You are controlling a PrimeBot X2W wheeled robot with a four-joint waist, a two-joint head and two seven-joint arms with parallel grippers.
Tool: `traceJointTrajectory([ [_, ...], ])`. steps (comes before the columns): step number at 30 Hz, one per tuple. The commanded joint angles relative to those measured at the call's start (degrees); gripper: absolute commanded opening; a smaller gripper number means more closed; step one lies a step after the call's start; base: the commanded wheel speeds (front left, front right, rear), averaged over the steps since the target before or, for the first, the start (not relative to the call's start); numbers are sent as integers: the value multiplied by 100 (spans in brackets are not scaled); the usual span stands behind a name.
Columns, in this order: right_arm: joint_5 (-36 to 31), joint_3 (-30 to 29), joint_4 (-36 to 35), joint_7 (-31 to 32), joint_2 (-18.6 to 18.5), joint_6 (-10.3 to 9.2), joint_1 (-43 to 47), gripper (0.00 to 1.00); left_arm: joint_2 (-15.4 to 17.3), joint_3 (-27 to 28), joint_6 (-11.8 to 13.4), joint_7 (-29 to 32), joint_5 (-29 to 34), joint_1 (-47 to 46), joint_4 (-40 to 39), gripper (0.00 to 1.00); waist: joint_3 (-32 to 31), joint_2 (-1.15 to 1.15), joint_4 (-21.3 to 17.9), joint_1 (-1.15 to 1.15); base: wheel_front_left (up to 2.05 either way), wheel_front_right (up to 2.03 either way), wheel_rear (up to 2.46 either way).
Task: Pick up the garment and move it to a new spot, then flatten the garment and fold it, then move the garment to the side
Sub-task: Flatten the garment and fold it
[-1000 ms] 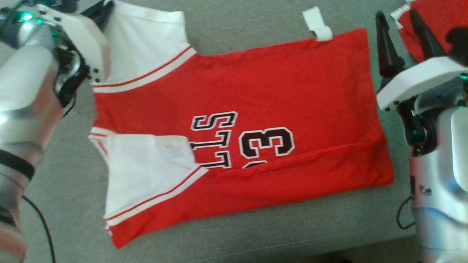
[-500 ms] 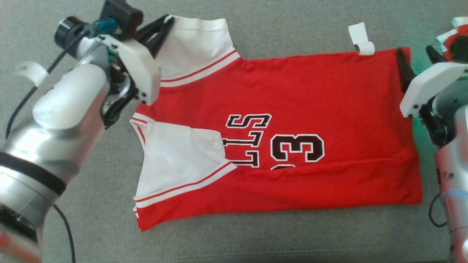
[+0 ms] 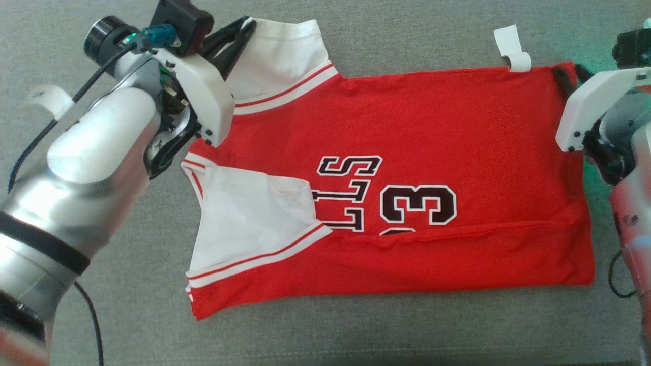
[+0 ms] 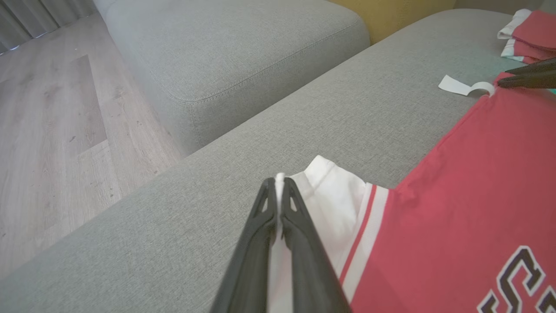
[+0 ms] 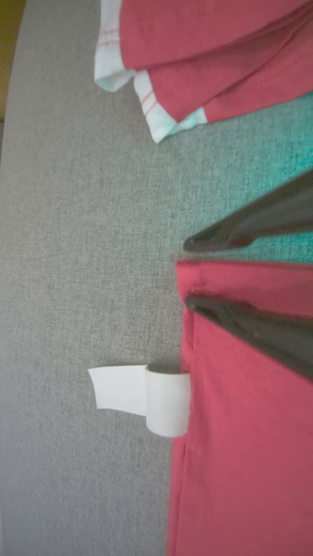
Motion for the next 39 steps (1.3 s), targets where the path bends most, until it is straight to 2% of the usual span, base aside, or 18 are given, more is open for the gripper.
traceJointTrajectory([
  [1, 62, 97, -40, -44, -67, 39, -5, 0, 253, 200, 57, 17, 24, -189, -108, 0, -12, 0, -6, 0, 0, 0, 0],
  [13, 489, 187, -8, -952, 9, 39, -547, 0, 367, 513, 431, -512, 76, -513, 181, 0, 9, 0, -150, 0, 0, 0, 0],
  [24, 672, 76, 88, -1908, 177, 39, -1066, 0, 135, 868, 624, -935, 163, -1029, 790, 0, 89, 0, -210, 0, 0, 0, 0],
  [31, 866, 244, 306, -2213, 199, 39, -999, 0, 27, 930, 516, -990, 368, -861, 829, 0, -48, 0, -173, 0, 0, 0, 0],
  [39, 1388, 547, 120, -2055, -131, 39, -331, 0, 350, 851, 303, -992, 471, -58, 177, 0, -450, 0, -68, 0, 0, 0, 0],
])
